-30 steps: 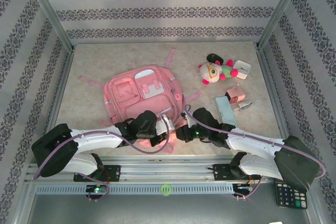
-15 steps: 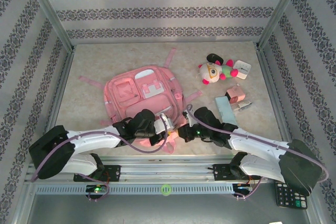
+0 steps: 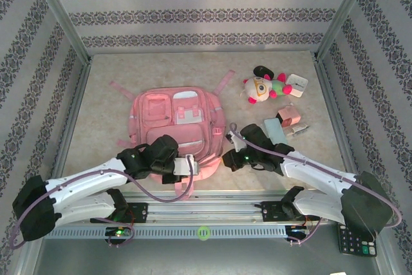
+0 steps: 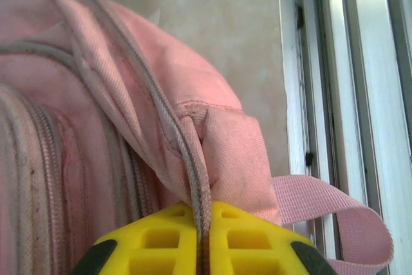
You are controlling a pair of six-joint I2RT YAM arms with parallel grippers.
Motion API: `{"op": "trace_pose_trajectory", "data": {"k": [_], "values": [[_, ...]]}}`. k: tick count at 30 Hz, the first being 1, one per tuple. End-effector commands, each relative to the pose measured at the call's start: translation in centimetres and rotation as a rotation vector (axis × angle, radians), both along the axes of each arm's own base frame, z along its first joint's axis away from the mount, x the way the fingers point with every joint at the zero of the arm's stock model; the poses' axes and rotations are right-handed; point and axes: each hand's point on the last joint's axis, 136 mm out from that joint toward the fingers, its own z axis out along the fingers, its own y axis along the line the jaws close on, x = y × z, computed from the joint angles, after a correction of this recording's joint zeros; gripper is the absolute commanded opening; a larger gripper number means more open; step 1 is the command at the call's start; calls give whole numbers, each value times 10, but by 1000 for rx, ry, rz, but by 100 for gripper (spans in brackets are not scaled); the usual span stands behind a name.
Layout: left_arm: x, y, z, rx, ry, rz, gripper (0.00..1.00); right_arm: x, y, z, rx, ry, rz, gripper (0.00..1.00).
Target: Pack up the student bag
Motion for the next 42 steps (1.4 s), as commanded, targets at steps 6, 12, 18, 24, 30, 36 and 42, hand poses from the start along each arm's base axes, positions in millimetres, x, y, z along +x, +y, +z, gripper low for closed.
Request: {"op": "trace_pose_trajectory", "data": {"k": [6, 12, 18, 24, 30, 36, 42], "values": [[37, -18, 61, -240, 25, 312, 70, -7, 21, 17, 41, -52, -3, 0], [48, -62, 36, -184, -3, 338, 83, -7, 21, 19, 41, -60, -4, 0], [69, -65, -5, -51, -39, 409, 61, -8, 20, 23, 51, -75, -2, 0], [53, -52, -5, -33, -63, 301, 6, 4, -1, 11, 14, -26, -106, 0], [10, -44, 22, -182, -36, 72, 0, 47, -40, -7, -25, 7, -317, 0], [-14, -33, 30, -187, -13, -32, 0, 107, -63, -15, -3, 24, -490, 0], [7, -36, 31, -199, -80, 51, 0, 130, -59, 3, 19, -21, -486, 0]]}}
